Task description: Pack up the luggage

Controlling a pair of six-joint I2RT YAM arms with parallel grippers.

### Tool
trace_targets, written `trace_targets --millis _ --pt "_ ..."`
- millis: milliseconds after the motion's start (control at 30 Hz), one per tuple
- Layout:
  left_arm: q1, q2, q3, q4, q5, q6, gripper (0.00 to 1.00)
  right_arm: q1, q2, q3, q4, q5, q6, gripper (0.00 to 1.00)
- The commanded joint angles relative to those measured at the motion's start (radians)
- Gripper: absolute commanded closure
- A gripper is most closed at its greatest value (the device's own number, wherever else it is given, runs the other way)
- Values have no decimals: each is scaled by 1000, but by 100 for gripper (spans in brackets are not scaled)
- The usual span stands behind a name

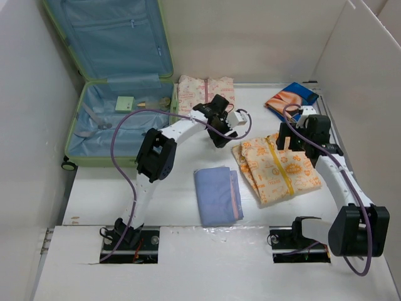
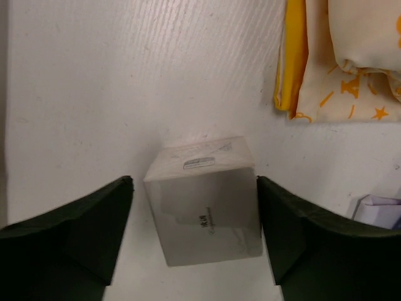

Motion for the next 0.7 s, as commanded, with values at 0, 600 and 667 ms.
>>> trace_targets --millis 0,600,667 --pt "-3 -13 12 2 17 -17 31 2 -43 1 11 -16 21 0" --pt "377 -250 310 -7 -115 -345 91 120 105 164 51 -7 10 0" --pt "472 -279 253 80 -227 -357 91 140 145 193 51 -7 10 0"
